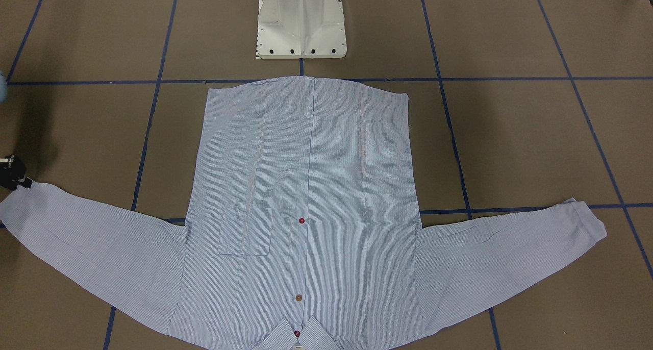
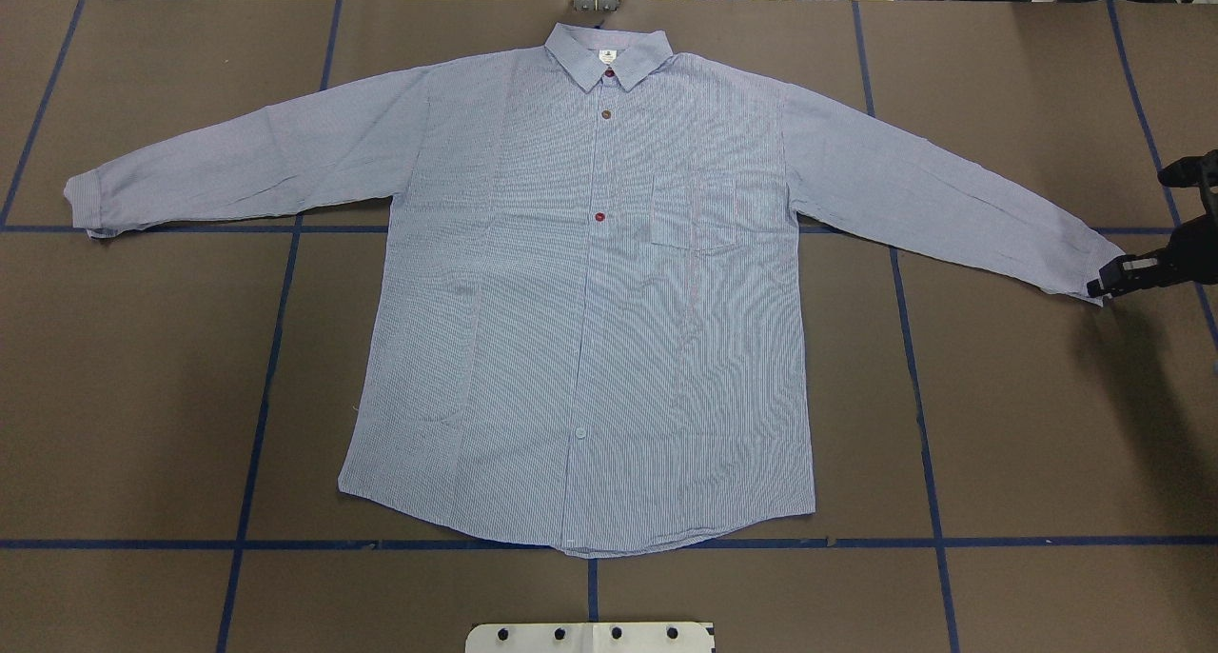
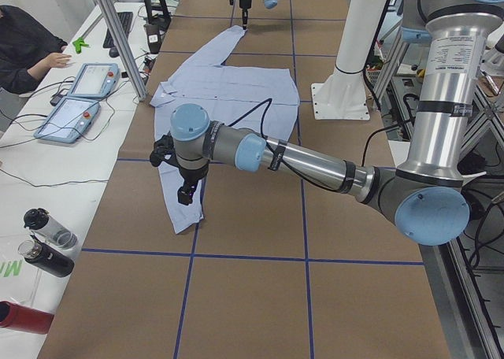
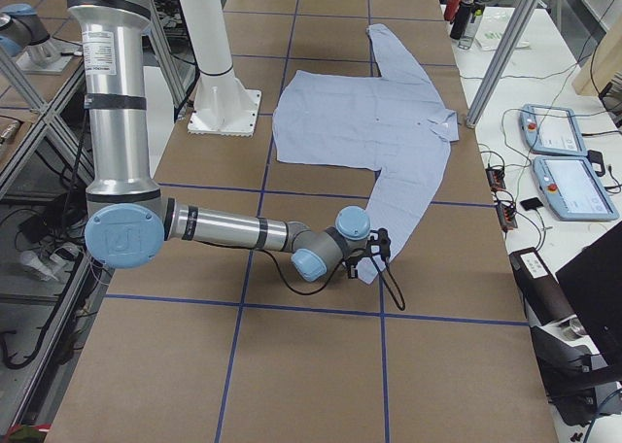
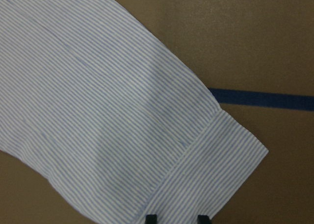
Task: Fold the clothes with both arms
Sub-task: 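Lower the right gripper onto the sleeve cuff nearest it and grasp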
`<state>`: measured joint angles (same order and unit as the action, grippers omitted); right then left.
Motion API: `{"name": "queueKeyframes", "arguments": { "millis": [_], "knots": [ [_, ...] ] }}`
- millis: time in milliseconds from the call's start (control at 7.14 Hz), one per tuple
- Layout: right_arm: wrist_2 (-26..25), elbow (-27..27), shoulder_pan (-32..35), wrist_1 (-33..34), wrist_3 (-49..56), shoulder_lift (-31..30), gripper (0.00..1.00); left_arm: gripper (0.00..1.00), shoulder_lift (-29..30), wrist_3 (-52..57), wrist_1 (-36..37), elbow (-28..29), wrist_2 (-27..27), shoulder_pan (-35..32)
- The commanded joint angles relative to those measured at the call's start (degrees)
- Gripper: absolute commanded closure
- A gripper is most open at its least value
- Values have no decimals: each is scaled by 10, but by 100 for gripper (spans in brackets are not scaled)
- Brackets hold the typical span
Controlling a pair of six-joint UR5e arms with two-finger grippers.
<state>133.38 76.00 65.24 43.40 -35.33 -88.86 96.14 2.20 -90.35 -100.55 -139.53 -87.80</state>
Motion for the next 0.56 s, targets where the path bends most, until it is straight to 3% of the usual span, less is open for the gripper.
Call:
{"name": "queueKeyframes", "arguments": {
  "millis": [0,420],
  "knots": [
    [-4,-1,-2,0,0,-3,64,0,0,0,-2,1,0,0],
    [-6,-1,-4,4,0,-2,64,0,-1,-1,-2,1,0,0]
  ]
}}
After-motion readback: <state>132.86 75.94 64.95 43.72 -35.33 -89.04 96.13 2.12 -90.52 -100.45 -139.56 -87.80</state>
